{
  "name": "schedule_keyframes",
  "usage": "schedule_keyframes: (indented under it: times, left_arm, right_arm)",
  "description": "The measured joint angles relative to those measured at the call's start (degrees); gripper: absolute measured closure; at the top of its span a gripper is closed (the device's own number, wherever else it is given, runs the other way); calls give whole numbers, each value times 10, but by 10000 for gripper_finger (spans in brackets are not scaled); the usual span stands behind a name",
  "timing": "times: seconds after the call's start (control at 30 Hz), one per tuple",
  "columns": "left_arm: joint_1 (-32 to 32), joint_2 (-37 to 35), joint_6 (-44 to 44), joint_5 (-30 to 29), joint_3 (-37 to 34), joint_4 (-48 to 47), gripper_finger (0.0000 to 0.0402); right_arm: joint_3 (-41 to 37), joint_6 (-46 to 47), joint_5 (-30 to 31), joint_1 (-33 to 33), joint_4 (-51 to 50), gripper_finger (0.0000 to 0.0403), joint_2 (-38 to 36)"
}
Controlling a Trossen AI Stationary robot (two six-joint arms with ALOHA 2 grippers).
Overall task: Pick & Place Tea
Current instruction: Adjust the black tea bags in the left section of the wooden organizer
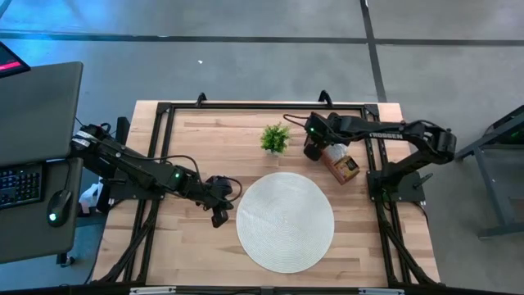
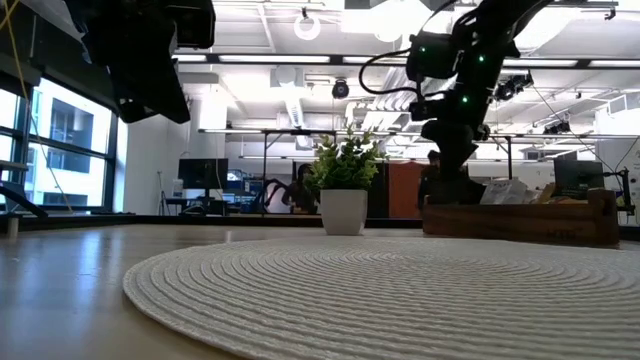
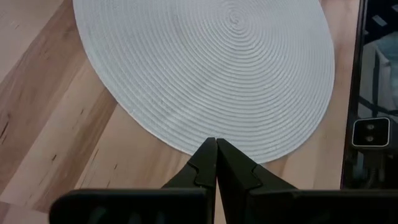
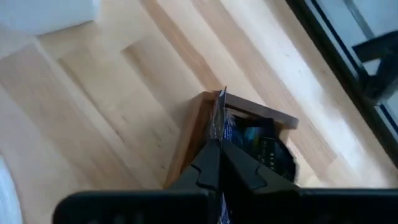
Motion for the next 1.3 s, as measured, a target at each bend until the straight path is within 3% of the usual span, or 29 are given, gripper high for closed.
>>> schedule_keyframes:
  times: [0.2,0.57,0.73,0.9,1.3]
  left_arm:
    - [0,0,-4,-1,0,0,397]
    - [0,0,-7,-2,0,0,397]
    - [0,0,-7,-2,0,0,397]
    - [0,0,-7,-2,0,0,397]
    - [0,0,-7,-3,0,0,397]
  right_arm:
    - [0,8,39,-21,-22,389,-1]
    - [0,4,89,-24,-40,285,-1]
    - [0,4,104,-24,-55,259,-12]
    - [0,7,140,-24,-66,259,-38]
    - [-28,59,135,-24,-65,301,-66]
